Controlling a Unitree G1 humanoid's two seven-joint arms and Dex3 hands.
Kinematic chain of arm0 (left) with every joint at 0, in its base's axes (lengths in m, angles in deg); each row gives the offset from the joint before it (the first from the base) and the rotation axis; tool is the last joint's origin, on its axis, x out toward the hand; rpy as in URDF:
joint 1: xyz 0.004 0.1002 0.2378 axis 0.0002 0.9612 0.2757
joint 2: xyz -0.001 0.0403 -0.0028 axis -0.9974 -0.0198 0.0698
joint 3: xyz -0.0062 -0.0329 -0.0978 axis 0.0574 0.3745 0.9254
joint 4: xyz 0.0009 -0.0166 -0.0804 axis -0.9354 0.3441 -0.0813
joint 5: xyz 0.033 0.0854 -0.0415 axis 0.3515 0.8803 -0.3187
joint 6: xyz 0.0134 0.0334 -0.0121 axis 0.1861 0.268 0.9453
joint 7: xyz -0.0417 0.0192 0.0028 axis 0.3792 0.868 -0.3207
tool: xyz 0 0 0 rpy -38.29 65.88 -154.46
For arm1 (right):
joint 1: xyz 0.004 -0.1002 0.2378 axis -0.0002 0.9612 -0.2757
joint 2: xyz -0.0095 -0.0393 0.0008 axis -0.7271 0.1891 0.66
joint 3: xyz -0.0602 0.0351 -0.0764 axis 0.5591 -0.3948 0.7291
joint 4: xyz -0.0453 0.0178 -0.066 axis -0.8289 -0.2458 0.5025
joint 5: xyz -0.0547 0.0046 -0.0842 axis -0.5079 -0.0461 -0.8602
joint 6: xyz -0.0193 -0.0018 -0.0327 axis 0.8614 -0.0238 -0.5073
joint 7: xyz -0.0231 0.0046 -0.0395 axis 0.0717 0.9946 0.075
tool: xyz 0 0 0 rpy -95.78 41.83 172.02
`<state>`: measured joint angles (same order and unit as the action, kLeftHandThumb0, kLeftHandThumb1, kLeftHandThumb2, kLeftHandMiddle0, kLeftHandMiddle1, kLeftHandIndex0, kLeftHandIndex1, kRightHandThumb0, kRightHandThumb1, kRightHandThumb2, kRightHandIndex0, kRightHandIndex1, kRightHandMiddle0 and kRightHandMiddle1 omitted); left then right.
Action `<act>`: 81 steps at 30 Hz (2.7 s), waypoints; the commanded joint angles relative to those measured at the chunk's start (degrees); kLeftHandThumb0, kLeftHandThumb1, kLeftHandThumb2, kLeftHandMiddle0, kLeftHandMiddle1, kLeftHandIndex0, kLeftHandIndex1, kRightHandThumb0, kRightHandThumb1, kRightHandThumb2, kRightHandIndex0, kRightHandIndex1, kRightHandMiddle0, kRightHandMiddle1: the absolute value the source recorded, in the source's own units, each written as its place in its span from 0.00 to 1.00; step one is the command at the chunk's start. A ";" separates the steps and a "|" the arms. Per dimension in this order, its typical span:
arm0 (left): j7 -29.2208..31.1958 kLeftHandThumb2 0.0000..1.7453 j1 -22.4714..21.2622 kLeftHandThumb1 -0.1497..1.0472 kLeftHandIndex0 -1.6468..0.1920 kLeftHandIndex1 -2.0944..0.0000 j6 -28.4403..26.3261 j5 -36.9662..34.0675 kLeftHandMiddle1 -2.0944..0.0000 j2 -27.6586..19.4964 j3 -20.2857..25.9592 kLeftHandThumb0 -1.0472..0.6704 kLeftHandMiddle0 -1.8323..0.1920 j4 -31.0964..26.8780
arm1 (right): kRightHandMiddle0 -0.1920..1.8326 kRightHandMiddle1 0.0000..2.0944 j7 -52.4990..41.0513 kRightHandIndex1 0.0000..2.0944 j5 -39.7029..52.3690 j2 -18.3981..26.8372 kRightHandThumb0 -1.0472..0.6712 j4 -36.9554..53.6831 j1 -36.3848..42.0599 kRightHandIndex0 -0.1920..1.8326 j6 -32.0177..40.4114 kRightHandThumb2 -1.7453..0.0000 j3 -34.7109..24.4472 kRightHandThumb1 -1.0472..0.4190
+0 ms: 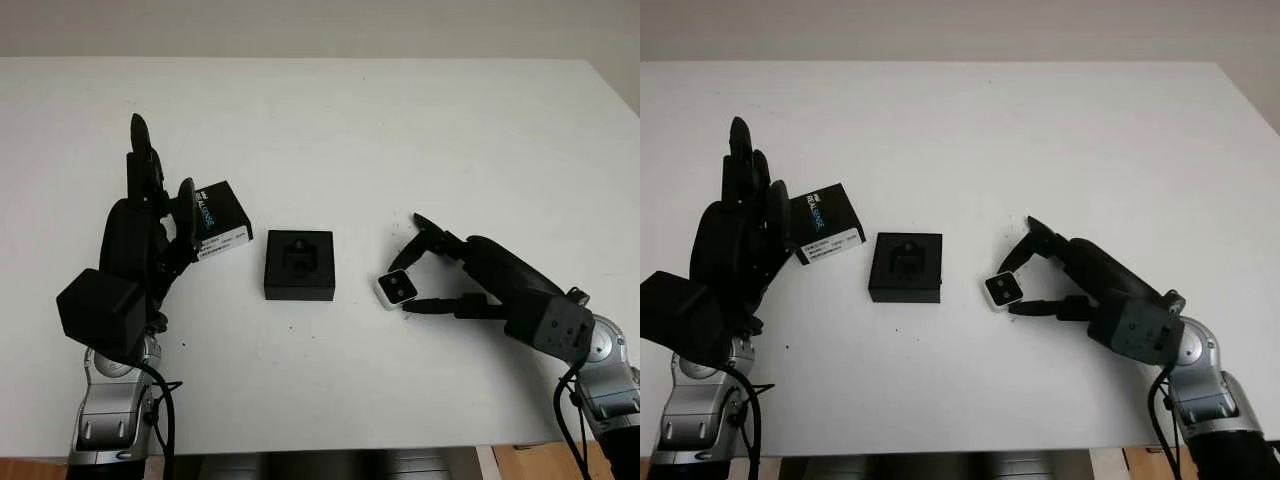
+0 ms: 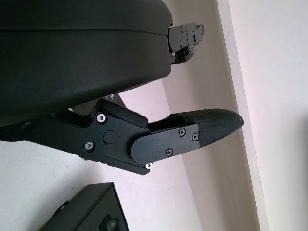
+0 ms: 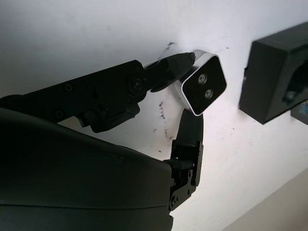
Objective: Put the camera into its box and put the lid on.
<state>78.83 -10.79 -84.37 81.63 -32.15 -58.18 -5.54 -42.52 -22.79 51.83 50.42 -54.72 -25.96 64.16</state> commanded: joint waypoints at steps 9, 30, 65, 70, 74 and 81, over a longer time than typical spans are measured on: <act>0.03 0.37 0.26 1.00 1.00 1.00 0.73 -0.31 1.00 0.13 0.24 0.19 1.00 -0.20 | 0.19 0.75 1.14 0.03 3.33 -3.00 0.35 0.48 0.04 0.15 2.41 0.97 -1.17 0.01; 0.79 0.37 0.30 1.00 1.00 1.00 0.17 -0.53 1.00 -0.46 0.53 0.19 1.00 -0.28 | 0.22 0.80 0.78 0.03 13.11 -9.25 0.35 -1.06 -4.90 0.18 0.38 0.97 -5.15 0.05; 1.36 0.38 -0.06 1.00 1.00 1.00 0.48 -0.91 1.00 -1.34 0.73 0.19 1.00 0.45 | 0.22 0.90 5.40 0.02 15.39 -31.43 0.32 -7.24 -11.19 0.16 8.13 0.97 2.02 0.03; 1.37 0.37 0.01 1.00 1.00 1.00 0.28 -0.85 1.00 -1.33 0.61 0.19 1.00 0.25 | 0.19 0.93 5.76 0.01 14.14 -31.88 0.33 -9.79 -11.75 0.16 7.02 0.96 2.36 0.02; 1.11 0.36 -0.03 1.00 1.00 1.00 0.36 -0.91 1.00 -0.99 0.55 0.18 1.00 0.31 | 0.18 0.94 5.72 0.01 12.89 -31.71 0.33 -11.53 -12.17 0.15 6.86 0.96 2.79 0.02; 1.01 0.37 -0.13 1.00 1.00 1.00 1.00 -0.91 1.00 -0.68 0.41 0.19 1.00 0.91 | 0.18 0.94 4.84 0.01 12.21 -32.59 0.32 -15.42 -13.34 0.16 5.58 0.97 3.02 0.02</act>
<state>79.99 -10.78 -84.05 80.69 -32.94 -57.75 -4.66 -37.46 -10.39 19.80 36.10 -67.81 -19.80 66.73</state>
